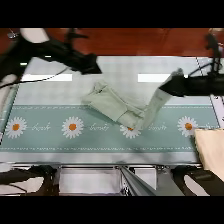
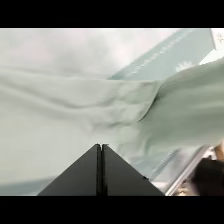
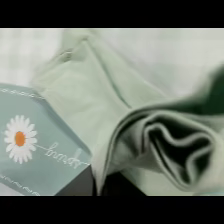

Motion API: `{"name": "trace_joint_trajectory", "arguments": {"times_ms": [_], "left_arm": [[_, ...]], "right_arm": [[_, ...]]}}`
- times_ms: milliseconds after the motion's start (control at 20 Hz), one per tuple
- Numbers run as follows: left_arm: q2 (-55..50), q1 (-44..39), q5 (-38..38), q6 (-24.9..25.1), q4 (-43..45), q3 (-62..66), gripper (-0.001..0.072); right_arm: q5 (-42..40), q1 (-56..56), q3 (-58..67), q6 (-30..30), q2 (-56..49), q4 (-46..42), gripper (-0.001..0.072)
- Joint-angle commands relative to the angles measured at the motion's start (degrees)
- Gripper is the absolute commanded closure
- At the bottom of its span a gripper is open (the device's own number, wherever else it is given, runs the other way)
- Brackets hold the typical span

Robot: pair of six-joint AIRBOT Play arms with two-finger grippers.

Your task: Fold the shirts.

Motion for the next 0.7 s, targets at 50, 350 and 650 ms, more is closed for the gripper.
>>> {"name": "trace_joint_trajectory", "arguments": {"times_ms": [50, 350, 650], "left_arm": [[25.35, 12.24, 2.23, 4.98, 3.91, -20.59, 0.0689], [50.1, 14.25, 5.9, 3.39, 3.67, -50.38, 0.0689], [49.11, 14.25, 15.72, 1.9, 2.91, -60.96, 0.0689]], "right_arm": [[-5.7, 16.35, 14.93, 1.75, -20.46, -3.43, 0.0691], [-6.36, 26.03, 34.27, 6.01, -47.25, -1.09, 0.0691], [-4.83, 25.75, 44.26, 5.51, -56.76, 7.21, 0.0084]]}}
